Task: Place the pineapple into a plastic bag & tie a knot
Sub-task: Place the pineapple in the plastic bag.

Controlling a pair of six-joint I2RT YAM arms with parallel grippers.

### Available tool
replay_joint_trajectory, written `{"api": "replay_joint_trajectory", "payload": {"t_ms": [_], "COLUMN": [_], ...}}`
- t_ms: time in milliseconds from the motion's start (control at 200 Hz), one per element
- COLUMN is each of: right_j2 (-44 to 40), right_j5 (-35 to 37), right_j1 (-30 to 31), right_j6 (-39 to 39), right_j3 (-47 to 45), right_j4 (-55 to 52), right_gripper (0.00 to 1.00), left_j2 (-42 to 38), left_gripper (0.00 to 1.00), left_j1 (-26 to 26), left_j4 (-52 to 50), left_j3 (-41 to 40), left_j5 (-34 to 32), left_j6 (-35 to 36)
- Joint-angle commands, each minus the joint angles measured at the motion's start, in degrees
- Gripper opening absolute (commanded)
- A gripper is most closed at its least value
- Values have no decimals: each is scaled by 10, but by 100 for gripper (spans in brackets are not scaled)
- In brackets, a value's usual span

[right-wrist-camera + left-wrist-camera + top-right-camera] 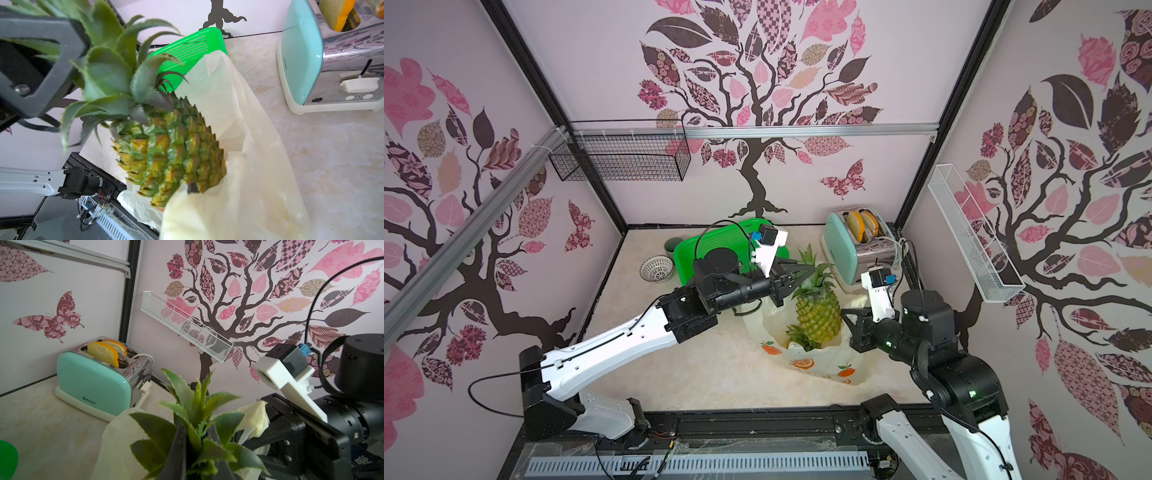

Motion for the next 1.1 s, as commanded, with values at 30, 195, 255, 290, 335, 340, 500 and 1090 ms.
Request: {"api": "replay_joint_trajectory", "payload": {"t_ms": [30, 195, 255, 290, 335, 340, 500, 1090], "right_j2": [-4, -3, -2, -2, -3, -3, -3, 6], "right_j5": [-6, -8, -7, -6, -5, -5, -5, -8], "right_j1": [3, 3, 3, 3, 3, 3, 3, 3], "right_j6": [-2, -3, -3, -3, -3, -3, -3, -4], "right_j3": [29, 33, 34, 35, 36, 36, 37, 43], "right_j4": [-10, -12, -13, -15, -16, -16, -18, -6], "right_gripper": [0, 0, 0, 0, 0, 0, 0, 0], "left_j2": [13, 20, 18, 16, 13, 12, 18, 39], "left_gripper": [0, 0, 0, 0, 0, 0, 0, 0], "left_j1": [-11, -24, -25, -26, -25, -26, -25, -38], "left_j4": [134, 185, 210, 219, 227, 228, 243, 347], "left_j3": [-12, -41, -52, -54, -56, -56, -62, -235], "left_j5": [-20, -27, -31, -34, -40, -41, -62, -59], "left_j6": [-7, -20, -27, -26, -22, -22, -8, 113]}}
